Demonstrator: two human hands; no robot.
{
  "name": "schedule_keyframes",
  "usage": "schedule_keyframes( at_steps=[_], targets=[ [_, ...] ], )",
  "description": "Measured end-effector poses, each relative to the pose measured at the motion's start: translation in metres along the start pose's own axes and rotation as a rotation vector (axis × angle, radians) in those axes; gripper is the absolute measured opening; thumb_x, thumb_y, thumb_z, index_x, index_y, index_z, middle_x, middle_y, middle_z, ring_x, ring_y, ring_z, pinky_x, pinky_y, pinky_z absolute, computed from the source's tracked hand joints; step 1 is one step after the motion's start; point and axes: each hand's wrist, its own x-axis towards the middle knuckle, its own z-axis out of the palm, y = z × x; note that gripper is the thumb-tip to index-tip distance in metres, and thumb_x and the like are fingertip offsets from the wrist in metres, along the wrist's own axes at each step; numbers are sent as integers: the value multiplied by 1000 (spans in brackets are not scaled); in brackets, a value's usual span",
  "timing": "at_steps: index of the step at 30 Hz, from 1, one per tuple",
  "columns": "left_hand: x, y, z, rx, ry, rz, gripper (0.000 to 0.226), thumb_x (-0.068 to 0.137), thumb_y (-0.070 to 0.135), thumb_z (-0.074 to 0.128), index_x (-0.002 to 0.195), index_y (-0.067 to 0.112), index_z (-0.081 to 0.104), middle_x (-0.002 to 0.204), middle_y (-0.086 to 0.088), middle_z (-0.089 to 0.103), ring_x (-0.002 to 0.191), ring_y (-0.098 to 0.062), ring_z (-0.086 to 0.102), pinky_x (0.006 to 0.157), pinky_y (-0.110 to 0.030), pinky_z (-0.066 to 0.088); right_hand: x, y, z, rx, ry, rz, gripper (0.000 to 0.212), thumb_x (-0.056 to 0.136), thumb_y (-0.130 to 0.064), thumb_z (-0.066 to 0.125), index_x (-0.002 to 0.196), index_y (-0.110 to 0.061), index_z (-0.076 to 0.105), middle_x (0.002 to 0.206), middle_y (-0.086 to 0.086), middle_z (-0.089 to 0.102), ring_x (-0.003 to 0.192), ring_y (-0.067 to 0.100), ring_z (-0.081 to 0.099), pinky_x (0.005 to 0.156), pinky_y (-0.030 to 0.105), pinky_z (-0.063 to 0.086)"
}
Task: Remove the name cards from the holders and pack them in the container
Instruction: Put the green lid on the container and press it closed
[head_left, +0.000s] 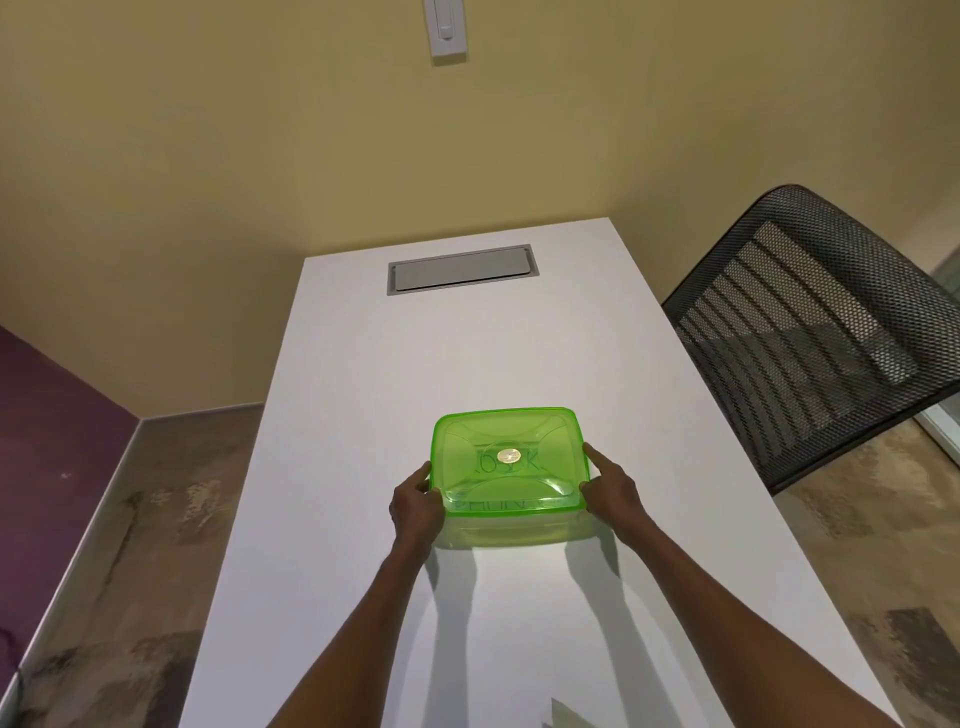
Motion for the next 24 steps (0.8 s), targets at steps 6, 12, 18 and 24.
schedule_keyframes(
  at_steps=[6, 12, 18, 24],
  targets=[
    [4, -10, -1, 18, -27, -61, 42, 91, 6, 56, 132, 13, 60, 129, -14, 65, 122, -27, 59, 107, -39, 43, -2, 6, -3, 65, 11, -9, 71, 79, 1, 61, 141, -31, 46, 74, 16, 68, 64, 22, 59, 73, 30, 51],
    [6, -10, -2, 9, -30, -92, 42, 89, 9, 59, 130, 16, 61, 123, -14, 68, 116, -28, 62, 104, -39, 47, 2, 11, -2, 19, 11, -25, 69, 78, -2, 65, 140, -28, 48, 83, 19, 72, 71, 26, 64, 82, 34, 54],
    [17, -2, -6, 39, -64, -101, 43, 85, 9, 61, 128, 12, 63, 120, -11, 70, 115, -29, 63, 102, -41, 49, 9, 5, -11, 103, -62, 122, 59, 80, -5, 68, 135, -22, 53, 76, 11, 69, 61, 20, 60, 63, 28, 53],
    [24, 21, 6, 270, 35, 69, 55, 92, 18, 59, 141, -1, 43, 140, -22, 50, 133, -32, 45, 110, -37, 34, 25, -6, -16, 179, -35, 191, 54, 87, -29, 68, 134, -9, 53, 127, 15, 60, 104, 30, 62, 80, 37, 55]
  ],
)
